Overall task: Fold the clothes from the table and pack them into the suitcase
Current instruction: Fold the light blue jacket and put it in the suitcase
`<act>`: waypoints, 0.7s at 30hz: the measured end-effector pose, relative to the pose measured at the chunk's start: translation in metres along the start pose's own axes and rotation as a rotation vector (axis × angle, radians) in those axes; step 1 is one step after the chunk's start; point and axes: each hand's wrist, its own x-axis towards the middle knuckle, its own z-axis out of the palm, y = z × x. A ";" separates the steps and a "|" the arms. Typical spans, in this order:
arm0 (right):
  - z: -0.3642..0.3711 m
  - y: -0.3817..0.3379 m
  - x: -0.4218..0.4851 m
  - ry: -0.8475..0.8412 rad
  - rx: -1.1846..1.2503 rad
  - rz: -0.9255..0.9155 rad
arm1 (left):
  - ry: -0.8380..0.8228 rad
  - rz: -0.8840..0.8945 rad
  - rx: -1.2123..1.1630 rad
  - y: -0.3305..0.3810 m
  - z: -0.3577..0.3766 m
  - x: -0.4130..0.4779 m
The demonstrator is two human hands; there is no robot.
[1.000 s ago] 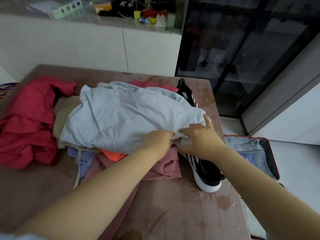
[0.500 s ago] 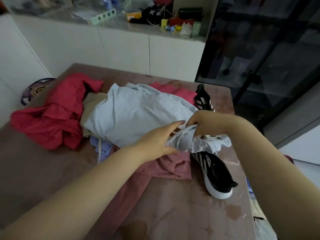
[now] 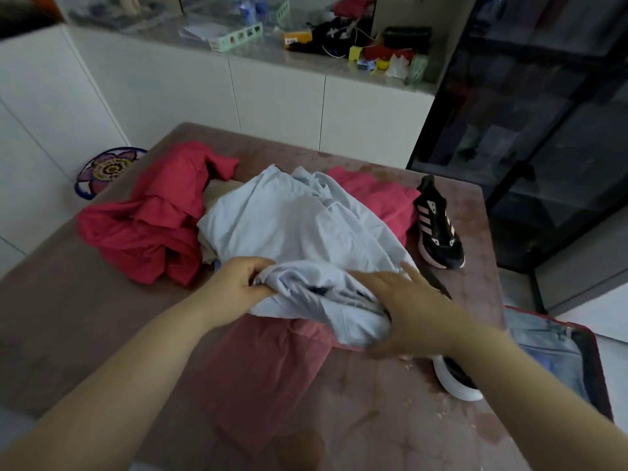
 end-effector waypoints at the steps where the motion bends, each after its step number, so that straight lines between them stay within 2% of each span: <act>1: 0.019 0.004 -0.002 0.051 -0.079 -0.031 | -0.031 0.016 0.036 -0.004 -0.004 -0.005; 3: 0.047 0.012 -0.002 0.221 -0.114 -0.078 | -0.096 0.033 0.059 -0.008 -0.010 -0.012; 5: 0.047 0.011 -0.002 0.231 -0.015 -0.063 | -0.173 0.021 0.081 -0.009 -0.017 -0.018; 6: 0.038 0.012 -0.001 0.158 0.010 -0.049 | -0.242 -0.004 0.092 -0.008 -0.021 -0.021; 8: 0.009 0.005 0.001 -0.119 0.055 -0.026 | -0.391 -0.053 0.090 -0.006 -0.033 -0.027; 11: -0.032 -0.020 0.006 -0.528 0.246 -0.125 | -0.612 -0.110 -0.008 -0.005 -0.049 -0.040; 14: -0.045 -0.042 0.023 -0.779 0.284 -0.190 | -0.732 -0.208 -0.115 -0.023 -0.056 -0.060; 16: -0.047 -0.051 0.046 -0.812 0.223 -0.214 | -0.685 -0.281 -0.254 -0.037 -0.055 -0.073; 17: -0.046 -0.054 0.060 -0.798 0.190 -0.193 | -0.606 -0.374 -0.371 -0.044 -0.052 -0.078; 19: -0.043 -0.053 0.092 -0.675 0.103 -0.129 | -0.353 -0.532 -0.613 -0.055 -0.046 -0.082; 21: -0.035 -0.049 0.127 -0.439 -0.005 -0.066 | -0.093 -0.585 -0.676 -0.072 -0.042 -0.077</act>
